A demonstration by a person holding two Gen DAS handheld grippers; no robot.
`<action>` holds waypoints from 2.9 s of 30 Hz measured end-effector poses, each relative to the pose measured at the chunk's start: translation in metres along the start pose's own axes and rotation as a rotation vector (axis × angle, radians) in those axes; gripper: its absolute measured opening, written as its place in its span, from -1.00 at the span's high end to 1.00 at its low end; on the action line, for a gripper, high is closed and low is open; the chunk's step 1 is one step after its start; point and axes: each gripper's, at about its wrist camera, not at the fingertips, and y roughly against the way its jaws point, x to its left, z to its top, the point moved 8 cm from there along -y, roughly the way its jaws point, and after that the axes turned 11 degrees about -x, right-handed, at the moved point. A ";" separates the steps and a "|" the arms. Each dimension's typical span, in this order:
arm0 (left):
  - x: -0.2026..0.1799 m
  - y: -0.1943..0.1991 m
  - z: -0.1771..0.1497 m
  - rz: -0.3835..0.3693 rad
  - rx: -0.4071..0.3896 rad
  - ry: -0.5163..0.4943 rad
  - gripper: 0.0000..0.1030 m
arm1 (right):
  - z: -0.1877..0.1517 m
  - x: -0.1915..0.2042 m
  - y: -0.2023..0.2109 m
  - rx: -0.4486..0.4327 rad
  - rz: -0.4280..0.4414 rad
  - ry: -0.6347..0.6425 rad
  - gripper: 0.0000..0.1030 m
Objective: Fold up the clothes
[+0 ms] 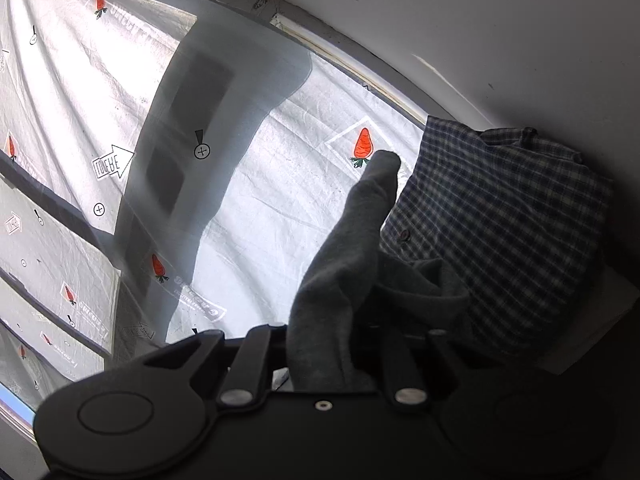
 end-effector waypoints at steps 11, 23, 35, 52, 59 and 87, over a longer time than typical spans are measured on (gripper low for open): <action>-0.046 0.071 0.019 -0.037 -0.133 -0.033 0.36 | -0.005 0.061 0.000 0.023 0.191 -0.093 0.71; -0.136 0.028 0.104 0.012 -0.310 -0.365 0.36 | 0.057 0.104 -0.014 -0.146 0.002 0.585 0.73; -0.109 -0.002 0.097 0.179 -0.240 -0.410 0.33 | 0.054 0.078 -0.056 -0.254 -0.425 1.322 0.09; -0.073 0.043 0.123 0.415 -0.277 -0.425 -0.53 | 0.022 -0.049 -0.093 -0.125 -0.516 0.940 -0.31; -0.136 0.102 0.113 0.438 -0.432 -0.754 -0.84 | -0.015 -0.001 -0.031 -0.219 -0.425 0.860 -0.94; -0.202 0.477 -0.031 0.561 -0.800 -0.915 -1.00 | -0.306 0.245 0.138 -0.105 -0.099 0.944 -1.00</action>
